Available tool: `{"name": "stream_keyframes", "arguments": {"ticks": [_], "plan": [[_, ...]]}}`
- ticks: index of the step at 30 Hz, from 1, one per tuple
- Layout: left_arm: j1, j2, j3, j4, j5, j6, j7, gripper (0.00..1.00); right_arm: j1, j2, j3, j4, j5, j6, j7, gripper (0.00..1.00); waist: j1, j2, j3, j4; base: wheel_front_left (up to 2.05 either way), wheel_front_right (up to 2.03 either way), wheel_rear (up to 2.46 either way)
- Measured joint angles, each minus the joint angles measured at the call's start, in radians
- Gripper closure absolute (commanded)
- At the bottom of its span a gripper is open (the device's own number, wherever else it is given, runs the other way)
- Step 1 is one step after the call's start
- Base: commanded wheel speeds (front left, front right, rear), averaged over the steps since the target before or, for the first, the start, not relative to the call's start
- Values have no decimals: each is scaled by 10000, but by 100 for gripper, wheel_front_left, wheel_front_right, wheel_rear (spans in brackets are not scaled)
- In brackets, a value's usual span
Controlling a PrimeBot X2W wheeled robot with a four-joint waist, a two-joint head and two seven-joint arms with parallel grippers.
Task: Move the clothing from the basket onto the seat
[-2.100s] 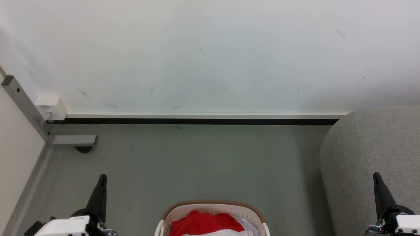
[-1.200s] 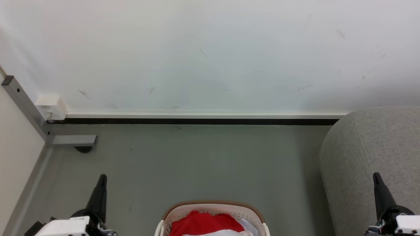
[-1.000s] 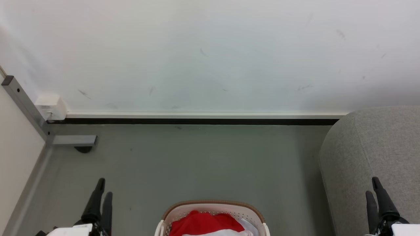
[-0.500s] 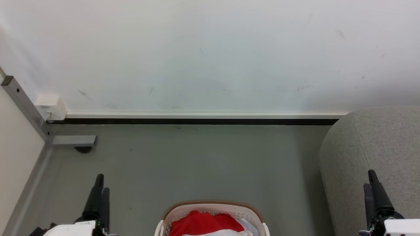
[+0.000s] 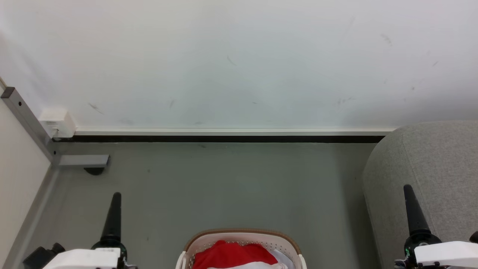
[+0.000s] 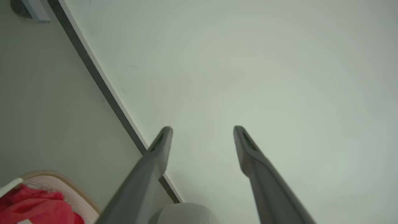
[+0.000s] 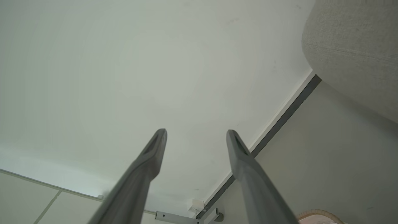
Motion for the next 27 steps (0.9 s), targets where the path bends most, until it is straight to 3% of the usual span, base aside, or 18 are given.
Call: {"name": "stream_keyframes", "arguments": {"ticks": [27], "plan": [[138, 17, -725, -447, 4713, 755, -857, 0, -14, -96, 759, 374, -4531, 0, -874, 0, 0, 0, -101, -85, 0, 0, 0]]}}
